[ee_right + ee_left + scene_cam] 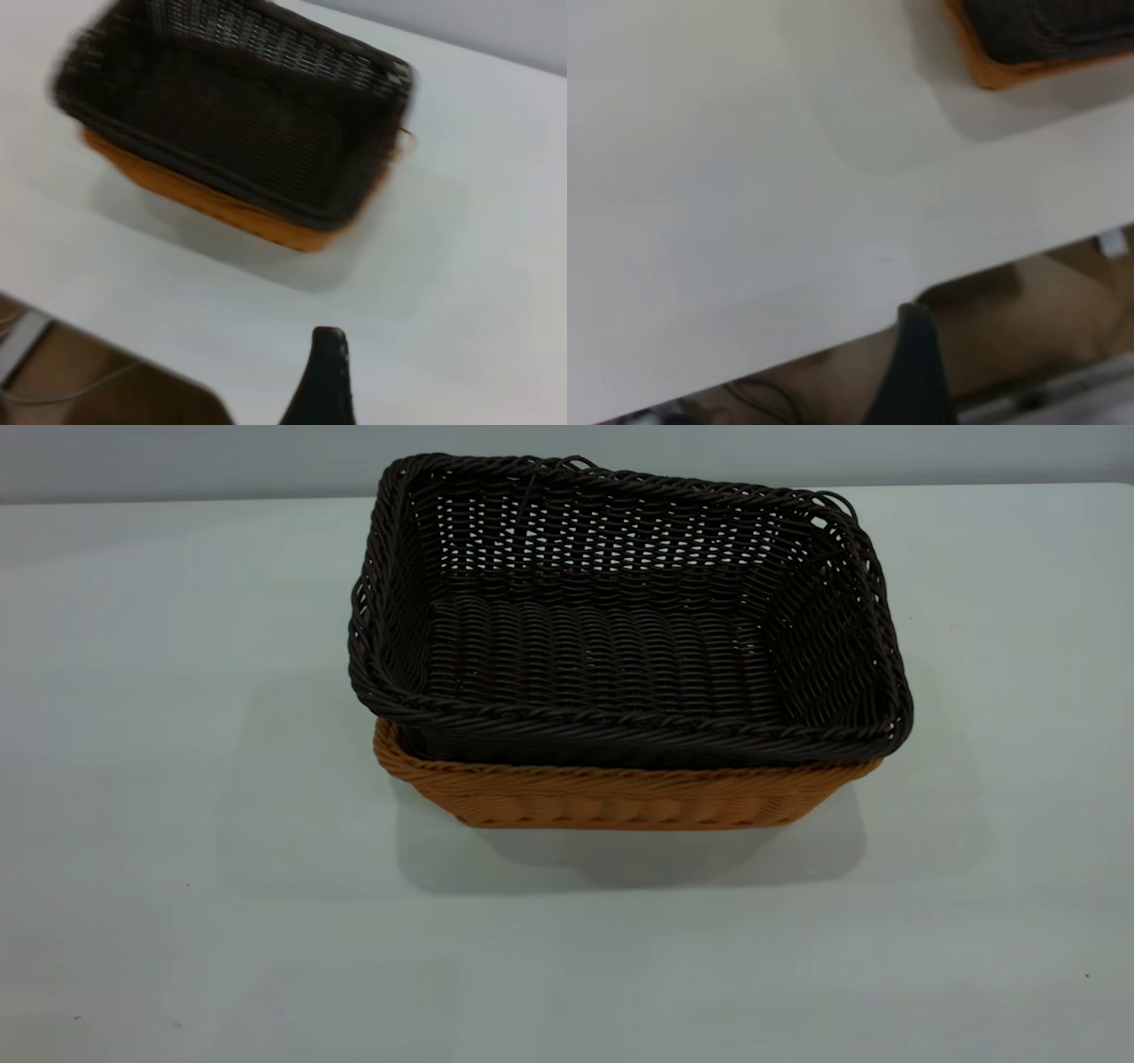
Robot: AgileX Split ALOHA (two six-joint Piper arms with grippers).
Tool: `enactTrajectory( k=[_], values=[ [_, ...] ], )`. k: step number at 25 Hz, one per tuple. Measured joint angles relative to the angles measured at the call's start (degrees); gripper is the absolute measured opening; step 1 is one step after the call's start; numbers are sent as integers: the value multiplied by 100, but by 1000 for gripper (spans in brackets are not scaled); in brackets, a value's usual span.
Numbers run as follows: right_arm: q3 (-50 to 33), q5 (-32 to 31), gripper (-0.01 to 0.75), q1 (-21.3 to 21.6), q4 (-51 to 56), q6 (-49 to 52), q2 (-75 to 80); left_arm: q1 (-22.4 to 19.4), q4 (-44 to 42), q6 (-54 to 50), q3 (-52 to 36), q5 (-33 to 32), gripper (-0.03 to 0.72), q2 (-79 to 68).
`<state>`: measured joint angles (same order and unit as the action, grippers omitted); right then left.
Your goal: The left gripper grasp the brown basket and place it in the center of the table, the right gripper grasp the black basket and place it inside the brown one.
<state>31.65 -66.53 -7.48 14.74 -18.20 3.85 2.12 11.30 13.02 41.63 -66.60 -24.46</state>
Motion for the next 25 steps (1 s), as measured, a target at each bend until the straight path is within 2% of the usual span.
enactTrajectory(
  k=[6,12,16,25],
  values=[
    [-414,114,594,0,-316,330,-369,0,-433,-280,-326,11,550,1038],
    [-421,159,594,0,-321,353,-479,0,-512,-305,-820,52,550,1827],
    [-421,170,594,0,-316,353,-479,0,-548,-390,-1208,311,550,2082],
    [-421,181,594,0,-287,379,-479,0,-530,-927,-1374,317,550,2128]
  ],
)
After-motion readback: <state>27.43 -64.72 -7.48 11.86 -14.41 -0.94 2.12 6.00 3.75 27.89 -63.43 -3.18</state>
